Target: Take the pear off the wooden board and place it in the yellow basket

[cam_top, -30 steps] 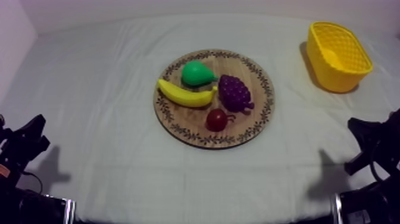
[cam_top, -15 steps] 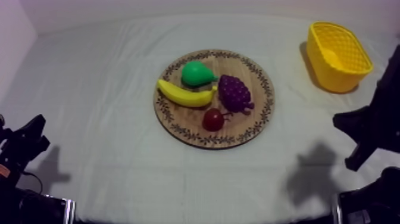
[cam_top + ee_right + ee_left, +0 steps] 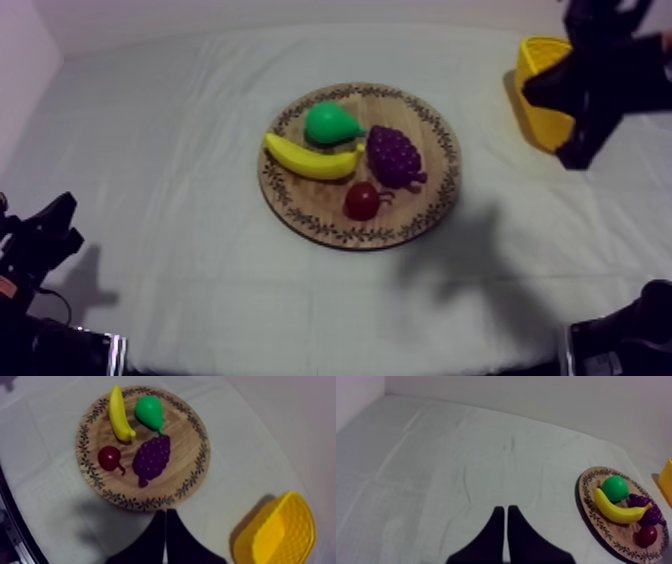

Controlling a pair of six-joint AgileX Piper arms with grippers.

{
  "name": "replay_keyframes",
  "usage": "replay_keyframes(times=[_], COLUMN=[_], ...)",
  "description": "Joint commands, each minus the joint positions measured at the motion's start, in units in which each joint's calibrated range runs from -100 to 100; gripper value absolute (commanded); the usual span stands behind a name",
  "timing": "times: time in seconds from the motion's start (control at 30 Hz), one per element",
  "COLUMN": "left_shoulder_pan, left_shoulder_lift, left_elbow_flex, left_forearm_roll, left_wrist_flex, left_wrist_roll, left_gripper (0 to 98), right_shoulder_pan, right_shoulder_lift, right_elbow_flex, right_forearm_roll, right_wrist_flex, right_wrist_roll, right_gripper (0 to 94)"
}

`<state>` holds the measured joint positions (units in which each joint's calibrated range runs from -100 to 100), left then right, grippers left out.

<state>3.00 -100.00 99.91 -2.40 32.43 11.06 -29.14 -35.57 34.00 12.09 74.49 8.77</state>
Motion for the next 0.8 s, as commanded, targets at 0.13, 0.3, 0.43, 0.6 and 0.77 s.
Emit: replay_keyframes(times=[0.13,0.3,0.43,0.6,0.77], left_shoulder_pan=[0.00,0.00,0.00,0.00,0.00], left_shoulder_lift=[0.00,0.00,0.00,0.00,0.00], left_elbow_flex=[-0.02,-0.02,-0.02,-0.02,-0.02], left_forearm_roll=[-0.02,-0.02,-0.02,-0.02,-0.02], left_wrist_flex=[-0.01,-0.01,-0.01,-0.01,-0.01], left_wrist_roll=[0.00,0.00,0.00,0.00,0.00], left_gripper=[0.1,0.1,0.1,0.1,0.1], right_shoulder_pan=[-0.08,0.38,-0.11,-0.62,-0.30], right_shoulder_lift=[20.47,32.13,41.62,52.74,61.06], right_elbow_flex=[-27.54,-40.29,-49.81,-61.07,-68.34], right_forearm_roll=[-1.81,-2.13,-1.81,-1.46,-1.49], right_wrist_flex=[8.83,12.20,14.79,18.89,21.13], right_wrist_roll=[6.63,7.57,8.06,9.49,10.59], right_gripper=[1.4,1.4,1.3,2.0,10.7])
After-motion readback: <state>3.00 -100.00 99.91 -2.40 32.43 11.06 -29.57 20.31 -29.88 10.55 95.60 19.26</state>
